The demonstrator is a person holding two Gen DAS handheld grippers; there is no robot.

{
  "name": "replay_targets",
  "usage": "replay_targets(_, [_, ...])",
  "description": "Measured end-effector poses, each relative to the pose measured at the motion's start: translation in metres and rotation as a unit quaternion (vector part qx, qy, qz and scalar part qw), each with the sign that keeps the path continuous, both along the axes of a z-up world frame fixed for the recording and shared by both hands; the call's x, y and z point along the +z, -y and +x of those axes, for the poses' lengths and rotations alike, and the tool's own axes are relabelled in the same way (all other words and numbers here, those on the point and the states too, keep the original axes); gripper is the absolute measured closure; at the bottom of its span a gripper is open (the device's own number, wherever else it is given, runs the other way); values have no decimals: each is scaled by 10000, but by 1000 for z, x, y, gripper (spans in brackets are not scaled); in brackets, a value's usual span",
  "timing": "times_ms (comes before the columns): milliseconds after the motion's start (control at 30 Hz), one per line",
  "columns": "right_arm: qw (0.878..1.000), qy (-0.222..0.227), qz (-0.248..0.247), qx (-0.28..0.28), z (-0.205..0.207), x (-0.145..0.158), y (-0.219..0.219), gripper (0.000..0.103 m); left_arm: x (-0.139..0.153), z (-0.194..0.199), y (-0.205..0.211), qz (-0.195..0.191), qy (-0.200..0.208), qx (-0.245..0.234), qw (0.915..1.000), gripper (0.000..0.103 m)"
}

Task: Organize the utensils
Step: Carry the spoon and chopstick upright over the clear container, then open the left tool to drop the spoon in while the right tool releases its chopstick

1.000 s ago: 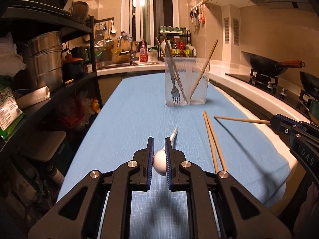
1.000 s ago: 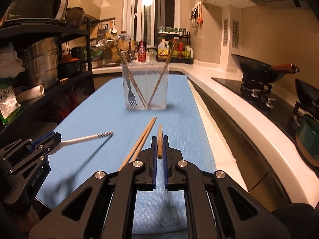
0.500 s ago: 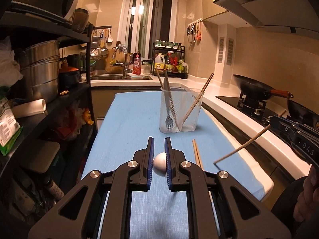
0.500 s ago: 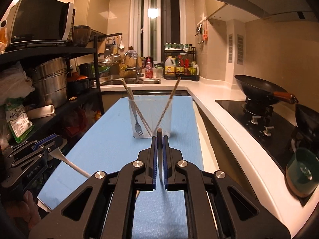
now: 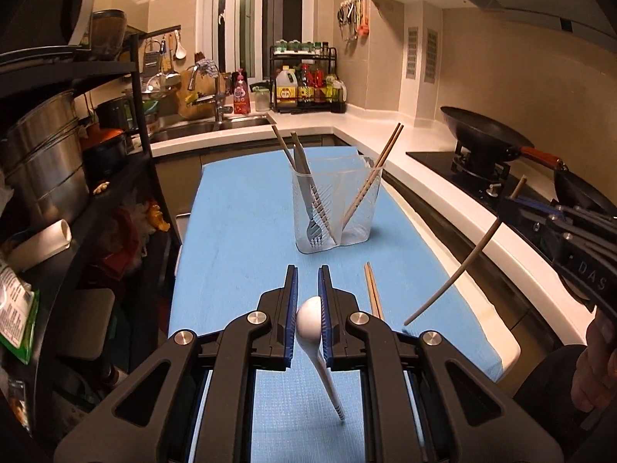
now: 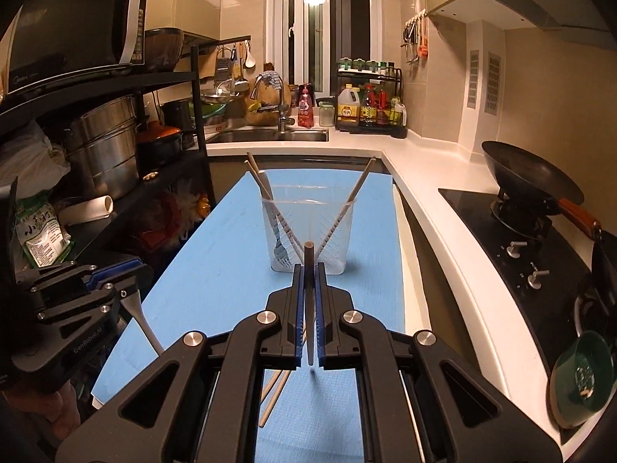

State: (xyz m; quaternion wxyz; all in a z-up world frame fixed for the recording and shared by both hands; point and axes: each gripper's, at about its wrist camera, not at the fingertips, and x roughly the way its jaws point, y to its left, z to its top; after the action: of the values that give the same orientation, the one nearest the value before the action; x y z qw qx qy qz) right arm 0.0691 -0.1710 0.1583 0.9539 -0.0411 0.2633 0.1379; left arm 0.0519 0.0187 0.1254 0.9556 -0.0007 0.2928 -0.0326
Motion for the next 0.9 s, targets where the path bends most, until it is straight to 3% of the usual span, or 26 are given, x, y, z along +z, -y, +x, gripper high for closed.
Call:
replay_targets(200, [9999, -78, -110, 52, 18, 12, -4, 98, 9, 20, 6, 70, -62, -42, 9999, 92])
replay_targets(500, [9992, -266, -63, 307, 50, 37, -8, 98, 39, 52, -4, -139, 79, -301, 9994, 92])
replay_targets(733, [9981, 325, 126, 502, 86, 98, -14, 98, 99, 96, -14, -193, 607, -348, 9974, 92])
replay_targets(900, [9964, 728, 137, 419, 116, 117, -20, 98, 132, 136, -7, -126, 1031, -303, 9941, 92])
